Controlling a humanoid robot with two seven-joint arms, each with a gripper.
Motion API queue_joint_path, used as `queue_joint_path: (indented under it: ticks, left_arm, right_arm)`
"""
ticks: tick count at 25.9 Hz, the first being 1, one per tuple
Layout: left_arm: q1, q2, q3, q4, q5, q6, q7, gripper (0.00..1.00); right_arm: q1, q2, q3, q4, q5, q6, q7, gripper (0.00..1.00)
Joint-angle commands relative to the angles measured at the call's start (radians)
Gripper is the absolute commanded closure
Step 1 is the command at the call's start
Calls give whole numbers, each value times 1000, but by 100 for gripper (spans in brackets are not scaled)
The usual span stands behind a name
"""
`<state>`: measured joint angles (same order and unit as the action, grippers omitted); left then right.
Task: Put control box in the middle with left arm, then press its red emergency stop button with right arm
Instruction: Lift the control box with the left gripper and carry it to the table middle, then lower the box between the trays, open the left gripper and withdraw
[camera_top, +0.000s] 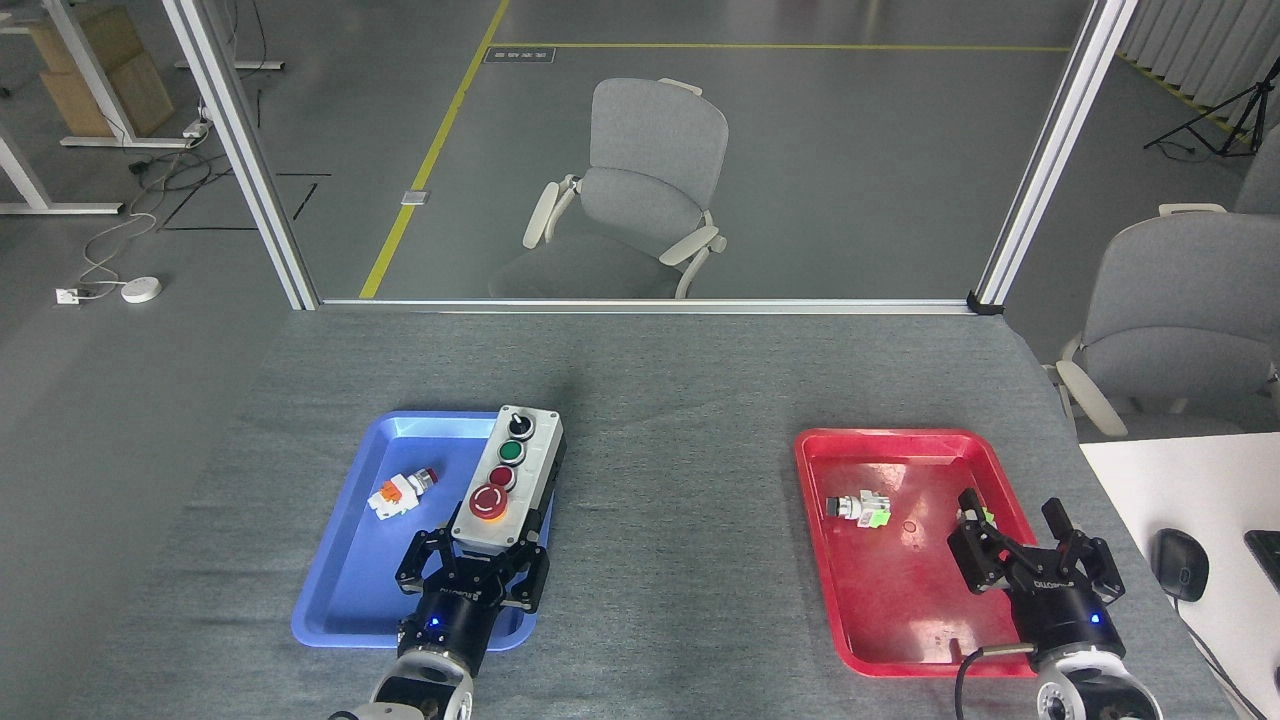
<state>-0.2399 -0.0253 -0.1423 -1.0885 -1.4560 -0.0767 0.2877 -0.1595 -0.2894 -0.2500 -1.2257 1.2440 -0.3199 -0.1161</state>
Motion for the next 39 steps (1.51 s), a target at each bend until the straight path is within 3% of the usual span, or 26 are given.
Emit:
queue_joint_path:
  ticks: [1, 6, 11, 15, 33, 35, 37, 39]
  left_arm:
    - [4, -25, -105, -57, -3, 78, -73, 87]
    - [-22, -110, -258, -68, -3, 173, -116, 90]
    - [-59, -114, -442, -8, 32, 363, -122, 95]
    - [-79, -114, -484, 64, 141, 451, -121, 95]
    - [-128, -114, -649, 160, 246, 420, -102, 94]
    - [-128, -114, -652, 183, 259, 414, -88, 85]
    - [-128, -114, -651, 197, 266, 388, -56, 52]
    - [-128, -114, -651, 214, 273, 347, -24, 28]
  right_arm:
    - [0, -1, 0, 0, 0, 1, 1, 0]
    - [0, -1, 0, 0, -2, 1, -1, 0]
    - [1, 1, 0, 0, -5, 1, -1, 0]
    - [3, 3, 0, 0, -5, 1, -1, 0]
    - [2, -1, 0, 0, -5, -21, -1, 1]
    - [2, -2, 0, 0, -5, -31, -1, 1]
    - [2, -2, 0, 0, -6, -30, -1, 1]
    - [1, -2, 0, 0, -6, -25, -4, 1]
